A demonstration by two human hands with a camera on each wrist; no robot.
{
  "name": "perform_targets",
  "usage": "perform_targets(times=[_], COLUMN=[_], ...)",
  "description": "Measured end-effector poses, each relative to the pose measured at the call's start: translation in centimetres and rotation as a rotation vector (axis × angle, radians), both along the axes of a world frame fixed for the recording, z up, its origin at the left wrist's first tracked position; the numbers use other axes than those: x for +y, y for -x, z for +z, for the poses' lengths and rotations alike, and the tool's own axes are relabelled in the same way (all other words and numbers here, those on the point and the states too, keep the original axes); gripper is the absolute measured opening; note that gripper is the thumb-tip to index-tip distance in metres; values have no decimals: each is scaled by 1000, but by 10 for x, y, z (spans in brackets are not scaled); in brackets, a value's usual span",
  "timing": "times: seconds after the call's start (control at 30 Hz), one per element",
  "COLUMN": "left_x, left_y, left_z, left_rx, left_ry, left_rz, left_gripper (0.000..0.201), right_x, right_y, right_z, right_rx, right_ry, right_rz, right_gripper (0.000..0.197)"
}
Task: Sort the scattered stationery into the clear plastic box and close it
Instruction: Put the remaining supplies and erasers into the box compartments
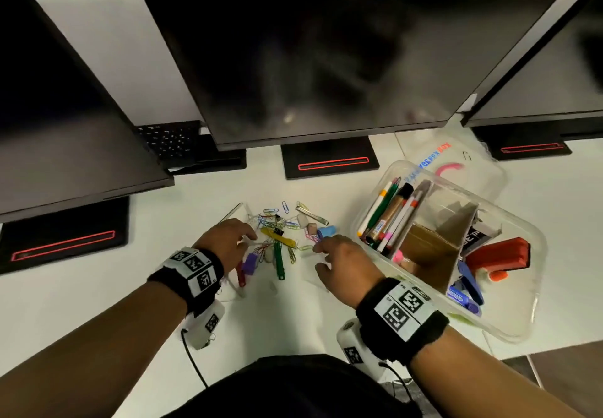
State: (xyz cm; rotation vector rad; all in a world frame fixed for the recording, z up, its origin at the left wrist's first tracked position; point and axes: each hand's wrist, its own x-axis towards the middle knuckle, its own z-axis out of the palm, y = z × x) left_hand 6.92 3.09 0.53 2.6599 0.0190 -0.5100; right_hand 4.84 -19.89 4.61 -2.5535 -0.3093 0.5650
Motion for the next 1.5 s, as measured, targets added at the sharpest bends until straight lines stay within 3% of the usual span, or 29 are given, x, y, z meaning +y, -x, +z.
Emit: perform_targets(times=[0.13,0.23,0.53,0.73,0.9,0.97,1.13,1.37,1.5], left_x=[6,6,-8,-6,-18,-24,-27,-25,-23], left_y=[2,4,6,-1,-17,-18,-12,-16,-13], left_z=[-9,-13,-19,-14,-15,-18,-29,-28,-27], left_rx=[82,111,250,171,136,130,139,155,176], left_ry=[-56,-33,-121,-43,-6,-26,-133,-268,-254], left_rz=[-48,-78,-197,-176,-210,-241,-319,-444,-438], left_gripper=[33,32,48,27,31,31,35,34,5], right_x=[25,35,35,25,24,25,28,31,18], right_y=[-20,-39,-61,-53,-46,-45,-36,-18,-11], right_z=[-27,-43,-78,-94,-93,-88,-73,-29,2], right_rx=[32,40,-1,-26,-29,-10,-67,-154,-138], right_ry=[183,259,277,224,186,184,37,-301,-453], right_rz=[5,-49,-127,-170,-170,-145,-160,-255,-319], right_gripper=[62,70,40,43,50,43,23,13,21])
